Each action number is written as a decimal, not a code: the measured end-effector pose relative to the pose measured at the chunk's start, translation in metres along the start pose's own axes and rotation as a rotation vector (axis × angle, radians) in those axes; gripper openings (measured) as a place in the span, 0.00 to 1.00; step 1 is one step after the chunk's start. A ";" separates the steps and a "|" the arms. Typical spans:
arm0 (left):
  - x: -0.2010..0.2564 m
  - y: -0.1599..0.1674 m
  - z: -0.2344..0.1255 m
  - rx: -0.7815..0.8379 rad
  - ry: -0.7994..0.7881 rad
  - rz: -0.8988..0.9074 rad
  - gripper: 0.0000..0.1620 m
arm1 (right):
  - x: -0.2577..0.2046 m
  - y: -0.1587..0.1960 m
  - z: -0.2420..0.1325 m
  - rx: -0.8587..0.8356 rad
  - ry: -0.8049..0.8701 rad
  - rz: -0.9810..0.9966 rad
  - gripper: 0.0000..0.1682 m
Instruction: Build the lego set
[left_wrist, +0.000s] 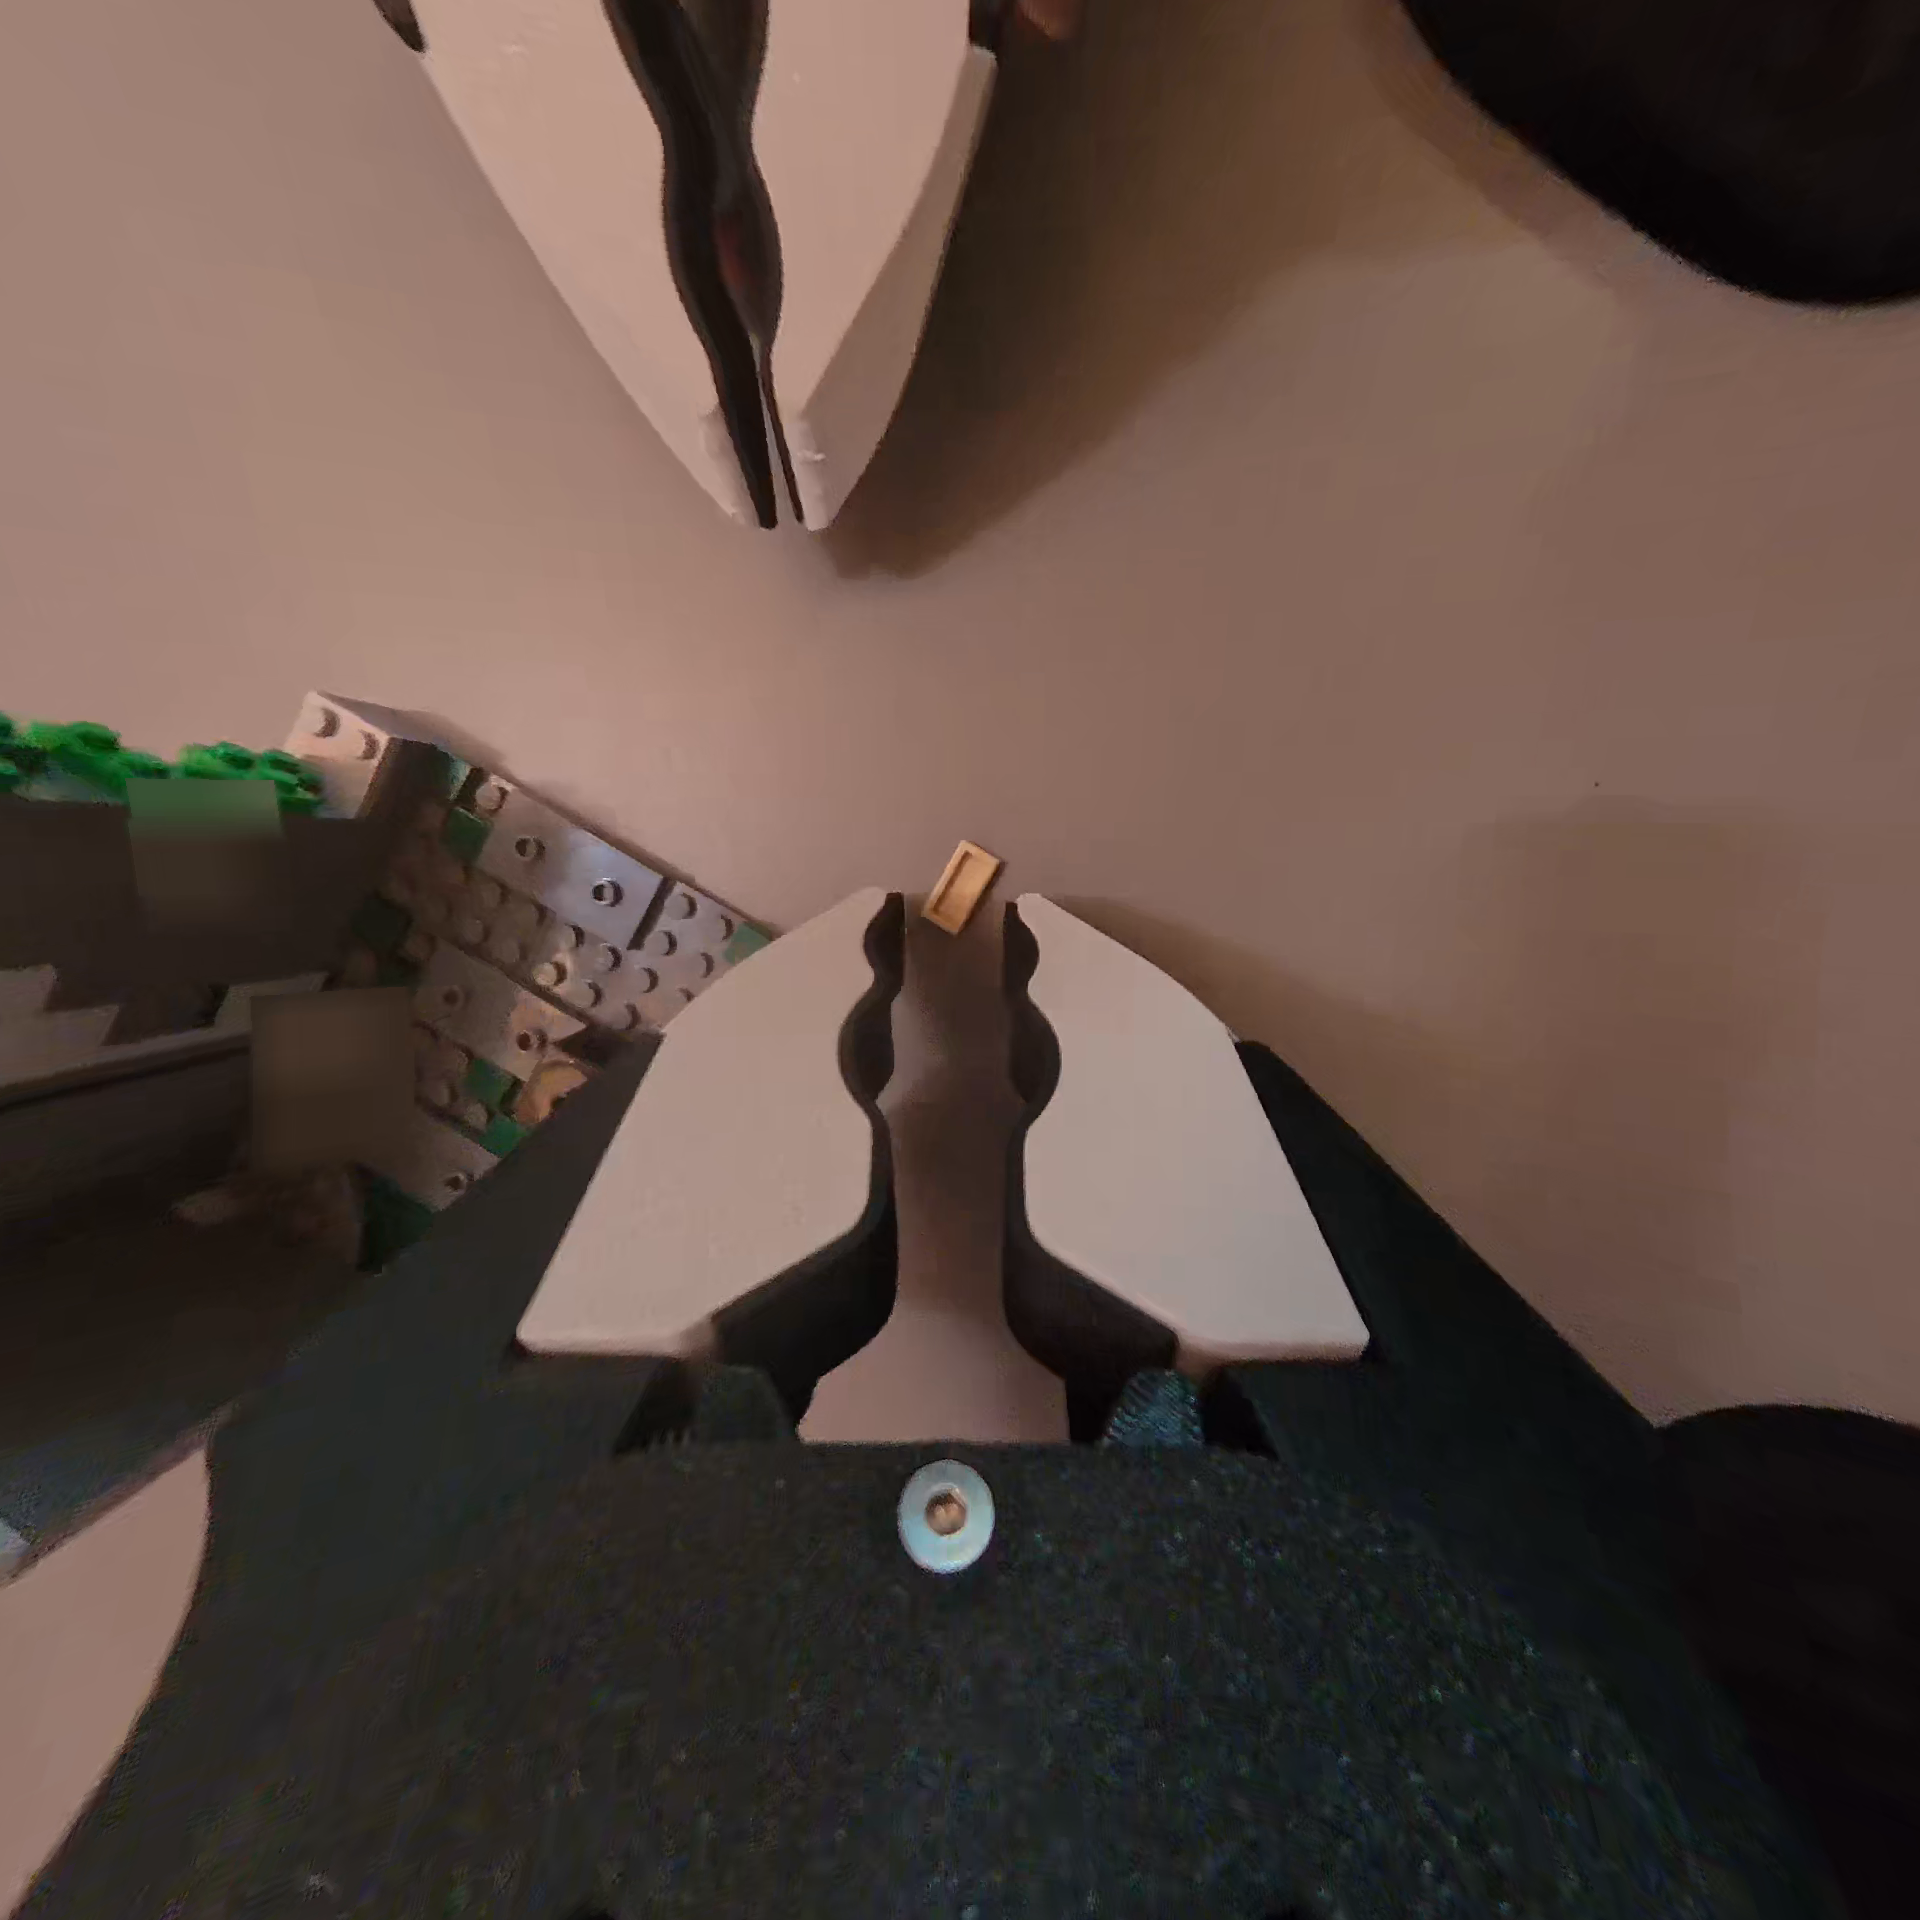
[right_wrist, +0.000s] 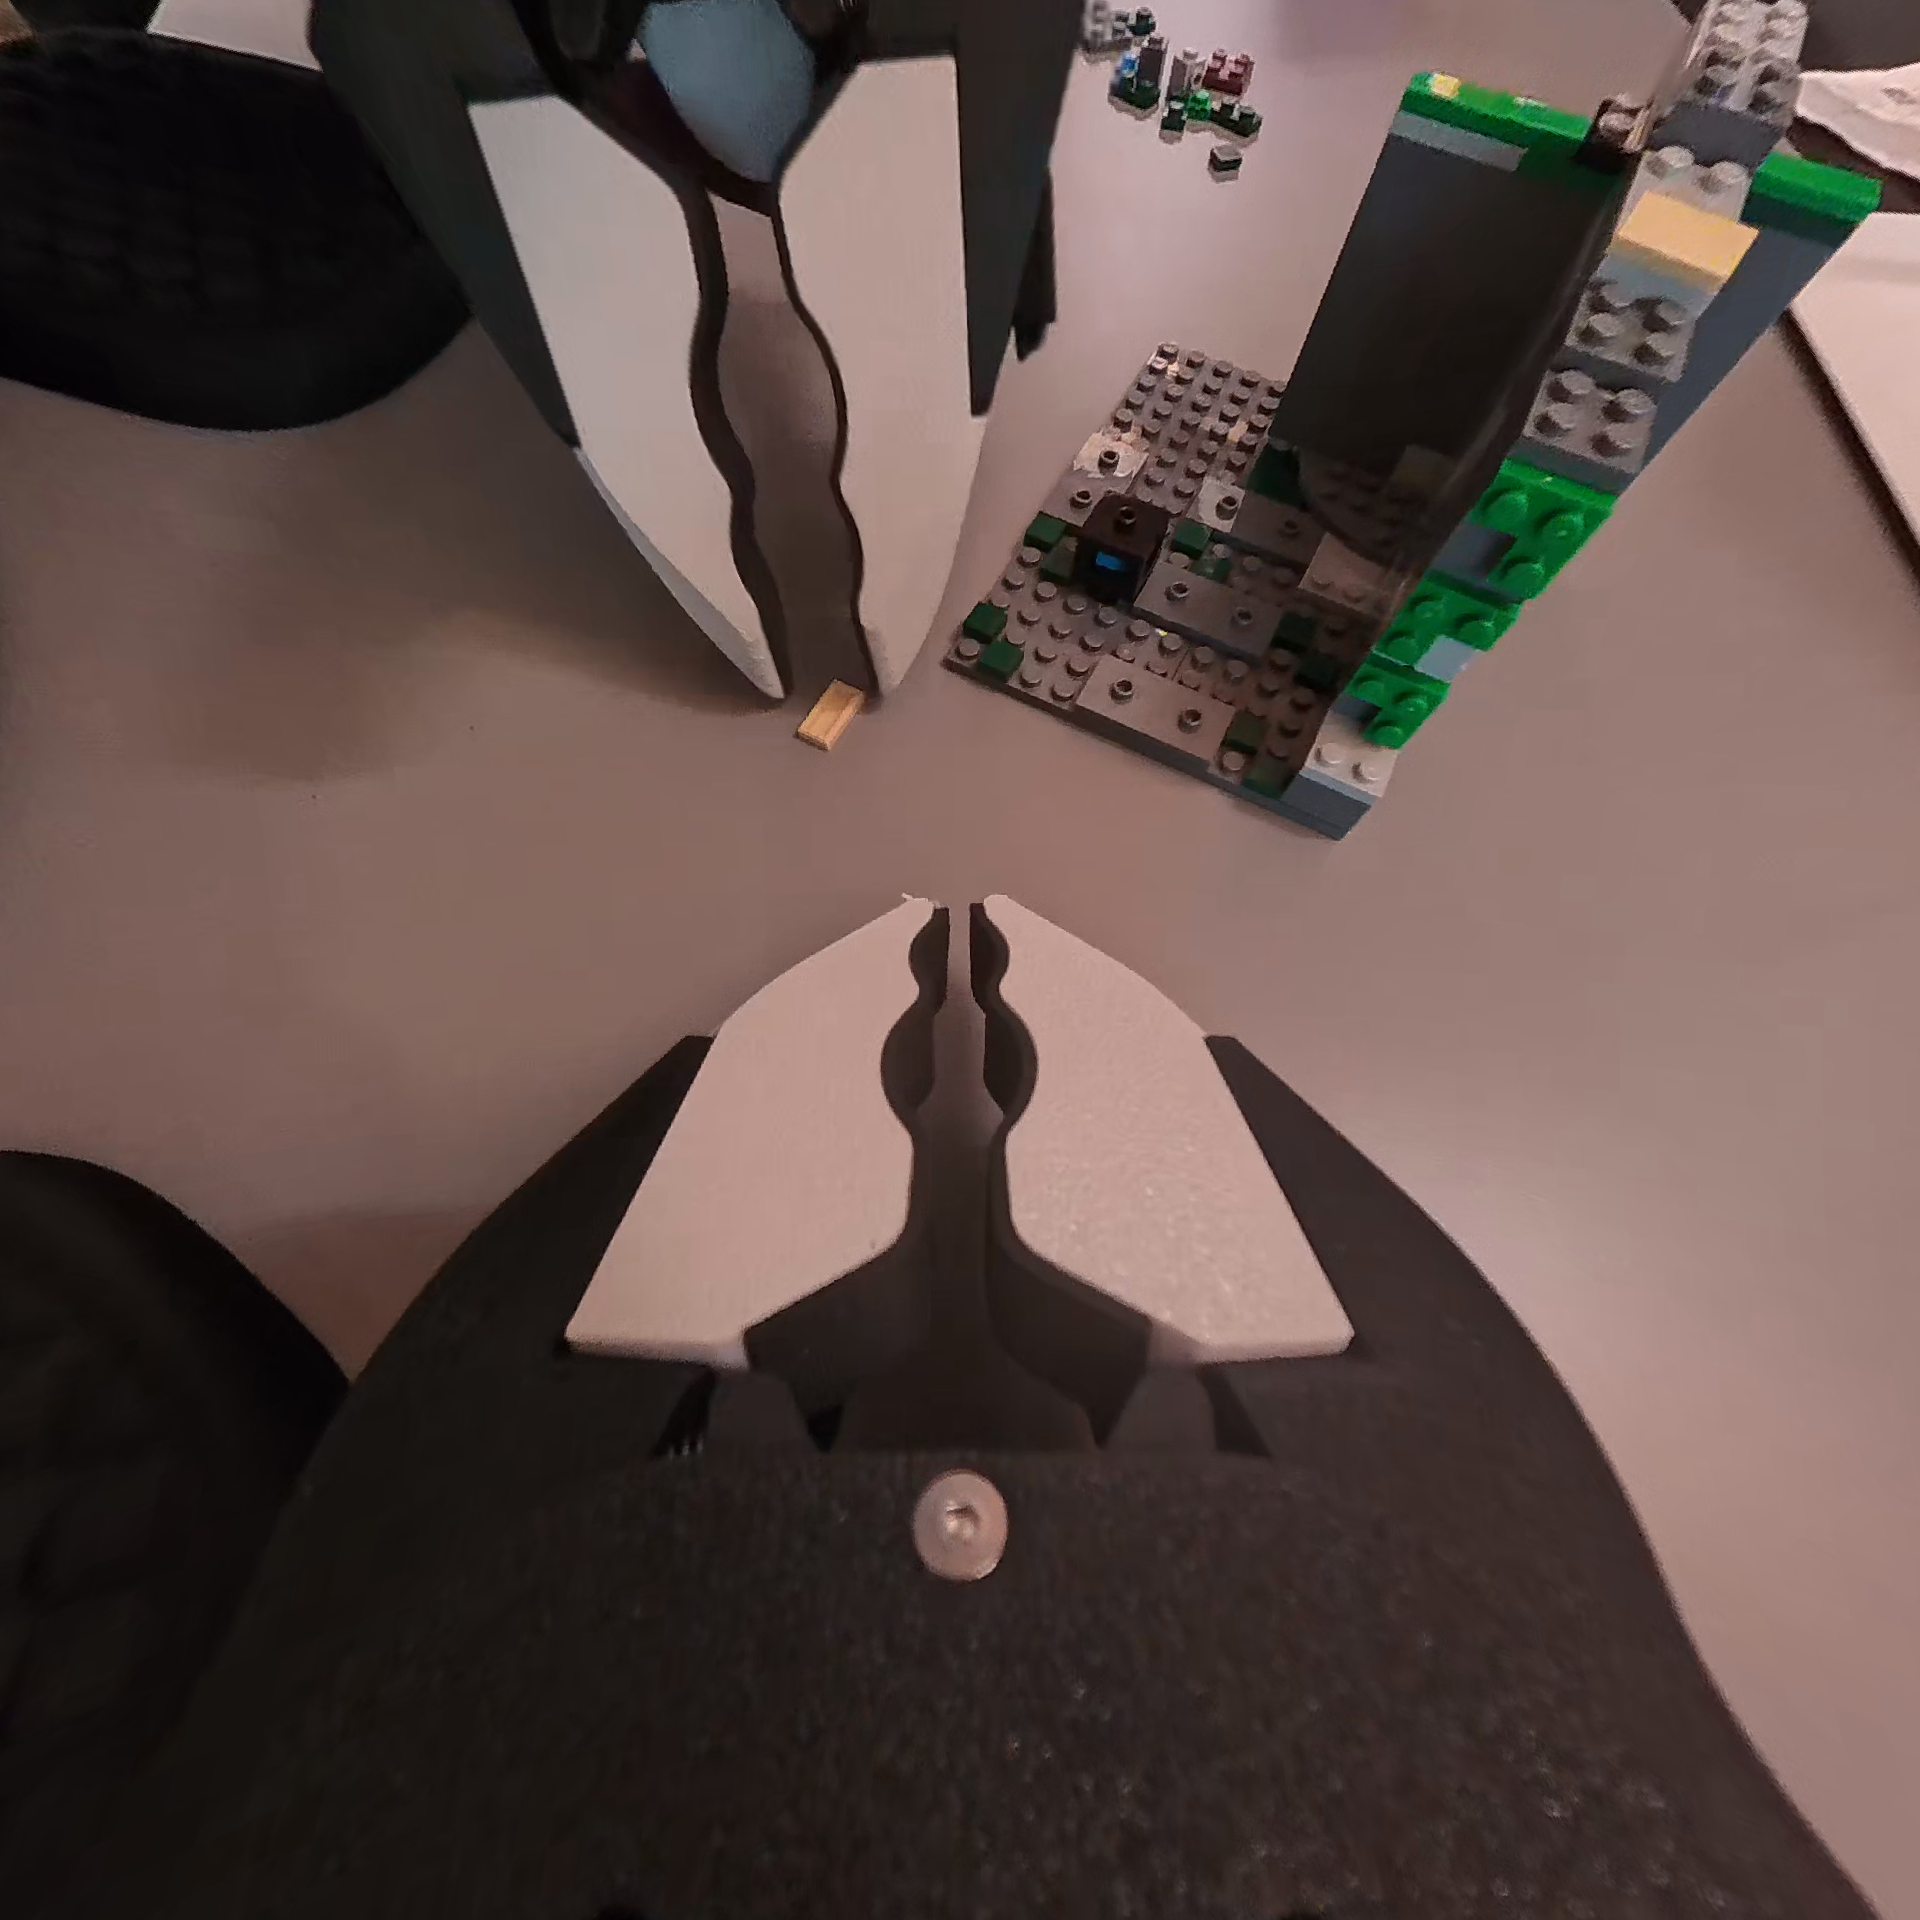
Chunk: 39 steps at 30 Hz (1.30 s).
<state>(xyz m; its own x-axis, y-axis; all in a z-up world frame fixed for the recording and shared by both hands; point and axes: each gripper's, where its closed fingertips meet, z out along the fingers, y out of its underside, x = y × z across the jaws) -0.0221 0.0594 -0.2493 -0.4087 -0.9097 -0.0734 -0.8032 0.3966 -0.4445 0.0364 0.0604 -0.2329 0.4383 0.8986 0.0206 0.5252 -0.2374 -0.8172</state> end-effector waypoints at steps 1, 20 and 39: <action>0.000 0.001 0.002 -0.010 0.009 0.015 0.11 | -0.001 -0.001 0.000 0.003 -0.004 -0.003 0.02; 0.030 -0.034 -0.016 0.308 0.402 -0.215 0.04 | -0.058 -0.033 0.018 0.081 0.103 -0.681 0.09; 0.011 -0.042 -0.047 0.421 -0.098 -0.031 0.10 | -0.039 -0.060 -0.007 0.292 -0.316 0.371 0.01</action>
<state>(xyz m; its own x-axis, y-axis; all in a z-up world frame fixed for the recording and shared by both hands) -0.0130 0.0384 -0.1889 -0.3282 -0.9357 -0.1295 -0.5595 0.3031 -0.7714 -0.0078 0.0369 -0.1806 0.2918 0.8517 -0.4353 0.1338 -0.4870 -0.8631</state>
